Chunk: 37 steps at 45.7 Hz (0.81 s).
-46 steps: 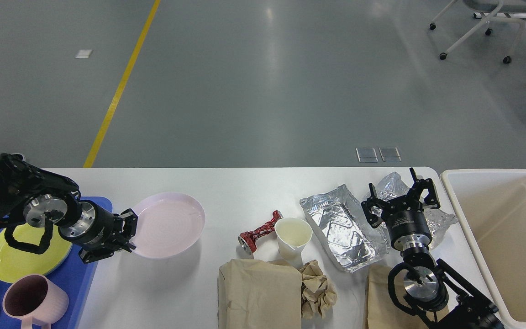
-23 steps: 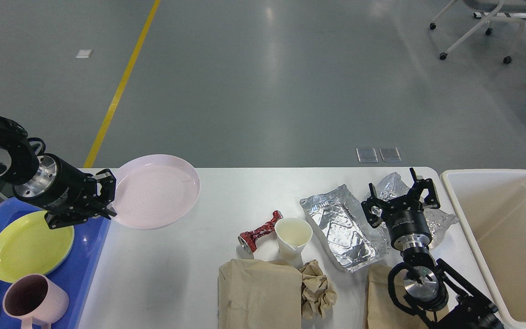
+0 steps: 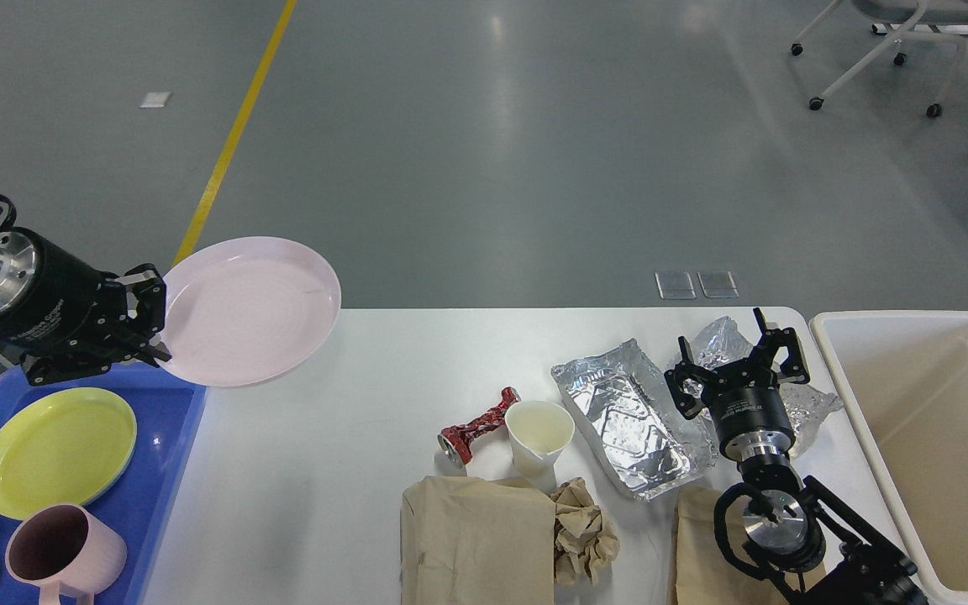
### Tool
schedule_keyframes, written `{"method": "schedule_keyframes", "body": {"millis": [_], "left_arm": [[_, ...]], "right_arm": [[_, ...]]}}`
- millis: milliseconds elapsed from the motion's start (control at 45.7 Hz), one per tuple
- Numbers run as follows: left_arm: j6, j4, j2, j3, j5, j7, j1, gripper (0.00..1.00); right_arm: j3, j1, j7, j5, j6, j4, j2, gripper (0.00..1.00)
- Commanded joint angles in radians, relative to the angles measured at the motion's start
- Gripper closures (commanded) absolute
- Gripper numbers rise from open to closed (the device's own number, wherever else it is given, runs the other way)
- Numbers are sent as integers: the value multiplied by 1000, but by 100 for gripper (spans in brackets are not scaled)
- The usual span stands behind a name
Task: Tidy desktop
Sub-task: 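Lift the pink plate and carry it over the blue tray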
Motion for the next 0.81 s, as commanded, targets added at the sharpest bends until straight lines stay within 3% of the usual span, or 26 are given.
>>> {"method": "schedule_keyframes", "body": {"millis": [0, 263, 459, 591, 788], "left_arm": [[-7, 140, 85, 2, 4, 7, 139, 100], [-9, 462, 250, -66, 4, 12, 436, 100], [7, 671, 277, -195, 3, 17, 711, 100], [13, 760, 276, -273, 1, 20, 863, 100], [79, 843, 264, -366, 4, 73, 996, 100]], "right_arm": [[0, 0, 0, 0, 1, 0, 0, 0], [0, 0, 0, 0, 1, 0, 0, 0], [0, 0, 0, 0, 1, 0, 0, 0], [0, 0, 0, 0, 1, 2, 0, 0], [0, 0, 0, 0, -1, 0, 0, 0]]}}
